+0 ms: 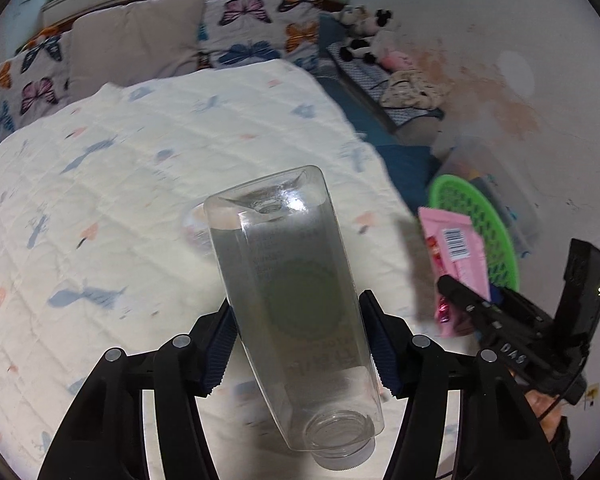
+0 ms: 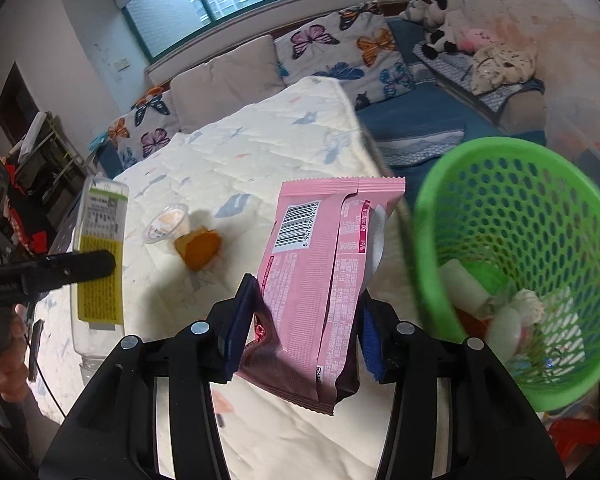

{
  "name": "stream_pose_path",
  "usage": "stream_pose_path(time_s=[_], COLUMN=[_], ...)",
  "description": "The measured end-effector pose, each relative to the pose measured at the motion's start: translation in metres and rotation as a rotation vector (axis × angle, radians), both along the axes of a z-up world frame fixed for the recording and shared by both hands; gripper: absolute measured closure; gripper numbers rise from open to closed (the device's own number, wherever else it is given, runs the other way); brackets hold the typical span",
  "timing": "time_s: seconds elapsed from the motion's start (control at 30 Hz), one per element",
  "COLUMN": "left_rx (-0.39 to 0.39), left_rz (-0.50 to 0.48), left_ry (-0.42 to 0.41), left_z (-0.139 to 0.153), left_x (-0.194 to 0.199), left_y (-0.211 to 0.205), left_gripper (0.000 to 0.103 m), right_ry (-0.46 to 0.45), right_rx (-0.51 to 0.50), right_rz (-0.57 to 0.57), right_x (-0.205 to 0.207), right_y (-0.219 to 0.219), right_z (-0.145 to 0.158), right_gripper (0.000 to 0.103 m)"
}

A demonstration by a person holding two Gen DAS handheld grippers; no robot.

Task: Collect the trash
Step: 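Carry the bottle and pink wrapper over the green basket and open both grippers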

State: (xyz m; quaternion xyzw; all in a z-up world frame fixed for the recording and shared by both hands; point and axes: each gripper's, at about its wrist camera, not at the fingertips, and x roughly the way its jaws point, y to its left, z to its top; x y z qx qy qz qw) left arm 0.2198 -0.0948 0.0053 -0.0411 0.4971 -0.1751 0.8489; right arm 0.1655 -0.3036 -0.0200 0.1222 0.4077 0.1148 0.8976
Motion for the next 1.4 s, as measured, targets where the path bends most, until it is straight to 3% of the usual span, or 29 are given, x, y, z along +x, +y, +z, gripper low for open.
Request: stream_pose_path(time_s=[0.43,0.93,1.1,1.4], left_rx=[-0.032,-0.041,-0.043,-0.044], left_rz=[-0.149,-0.208,-0.234,-0.27], left_ry=[-0.063,-0.068,-0.082,-0.097], left_z=[0.027,0.026,0.026,0.016], left_x=[0.016,0.034,0.035,0.038], left_y=[-0.097,-0.152,-0.171,-0.208], left_gripper=[0.045,0.045,0.045,0.045], right_ry=[0.014,0.085,0.092,0.041], right_rx=[-0.067,-0.101,-0.1,-0.111], right_rz=[-0.145,-0.261,-0.29,-0.317], right_x=[-0.018,-0.011,-0.013,-0.038], right_y=[-0.072,-0.137,-0.15,-0.162], right_z=[-0.003,-0.024,-0.031,-0.018], right_gripper=[0.055,0.053,0.035,0.028])
